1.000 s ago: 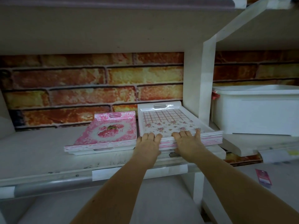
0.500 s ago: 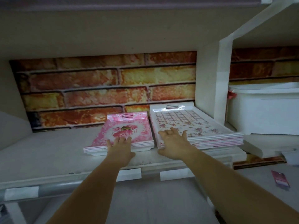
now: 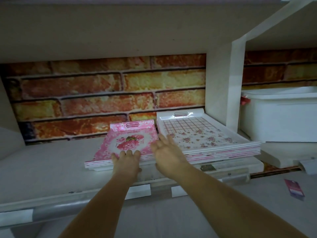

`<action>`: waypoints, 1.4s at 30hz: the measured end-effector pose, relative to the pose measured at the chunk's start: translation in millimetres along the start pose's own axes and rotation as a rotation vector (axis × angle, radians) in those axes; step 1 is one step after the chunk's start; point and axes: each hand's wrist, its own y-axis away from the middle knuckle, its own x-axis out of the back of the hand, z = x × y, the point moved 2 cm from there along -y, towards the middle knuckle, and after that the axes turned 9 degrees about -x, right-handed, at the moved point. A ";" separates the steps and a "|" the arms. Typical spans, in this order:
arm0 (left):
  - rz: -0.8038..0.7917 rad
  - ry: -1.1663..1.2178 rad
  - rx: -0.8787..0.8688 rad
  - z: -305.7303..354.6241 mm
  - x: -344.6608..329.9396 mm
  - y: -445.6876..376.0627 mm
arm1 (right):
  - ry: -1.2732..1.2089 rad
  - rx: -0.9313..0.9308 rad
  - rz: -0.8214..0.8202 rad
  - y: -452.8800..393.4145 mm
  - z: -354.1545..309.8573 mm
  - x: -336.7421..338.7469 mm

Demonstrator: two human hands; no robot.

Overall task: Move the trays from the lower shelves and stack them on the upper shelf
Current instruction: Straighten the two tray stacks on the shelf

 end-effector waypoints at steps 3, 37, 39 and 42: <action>0.021 0.029 -0.003 -5.6 -3.2 -5.3 | -0.080 0.032 -0.090 -16.3 -26.7 -7.4; 0.104 0.063 0.003 -3.4 -7.1 -7.9 | -0.060 0.048 -0.170 -35.8 -27.2 -32.4; 0.106 0.066 0.005 -3.2 -6.8 -7.9 | -0.062 0.047 -0.171 -35.8 -27.0 -32.0; 0.097 0.052 0.002 -4.1 -6.0 -8.6 | -0.065 0.045 -0.163 -36.1 -27.1 -31.5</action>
